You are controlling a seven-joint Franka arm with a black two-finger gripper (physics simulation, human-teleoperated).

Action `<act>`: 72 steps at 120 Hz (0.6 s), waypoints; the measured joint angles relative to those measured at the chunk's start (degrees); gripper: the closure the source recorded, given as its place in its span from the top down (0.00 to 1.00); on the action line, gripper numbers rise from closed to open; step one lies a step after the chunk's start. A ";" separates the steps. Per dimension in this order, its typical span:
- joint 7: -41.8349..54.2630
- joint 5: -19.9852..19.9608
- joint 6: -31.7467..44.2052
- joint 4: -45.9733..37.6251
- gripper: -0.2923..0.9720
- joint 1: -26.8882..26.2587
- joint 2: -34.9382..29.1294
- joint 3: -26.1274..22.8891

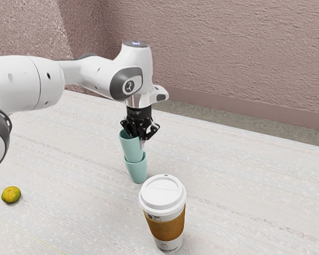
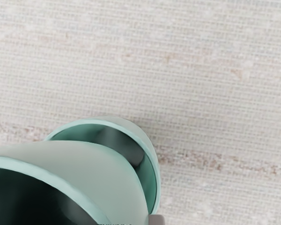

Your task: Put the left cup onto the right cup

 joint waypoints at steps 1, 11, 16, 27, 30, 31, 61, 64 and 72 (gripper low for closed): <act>-0.02 0.00 0.07 -0.05 0.15 0.01 0.02 0.00; -0.24 0.00 0.73 -0.27 0.15 0.03 0.28 0.00; -0.37 0.00 0.97 -0.30 0.15 0.02 0.40 0.00; -0.64 0.00 1.35 -0.33 0.15 0.01 0.76 0.00; -0.70 0.00 1.43 -0.33 0.15 0.02 0.80 0.00; -0.73 0.00 1.45 -0.34 0.15 0.03 0.81 0.00; -1.31 -0.30 1.82 -0.54 0.45 0.00 0.86 0.03; -1.37 -0.33 1.83 -0.63 0.49 -0.01 0.86 0.03; -1.52 -0.38 1.86 -0.74 0.56 -0.02 0.77 0.03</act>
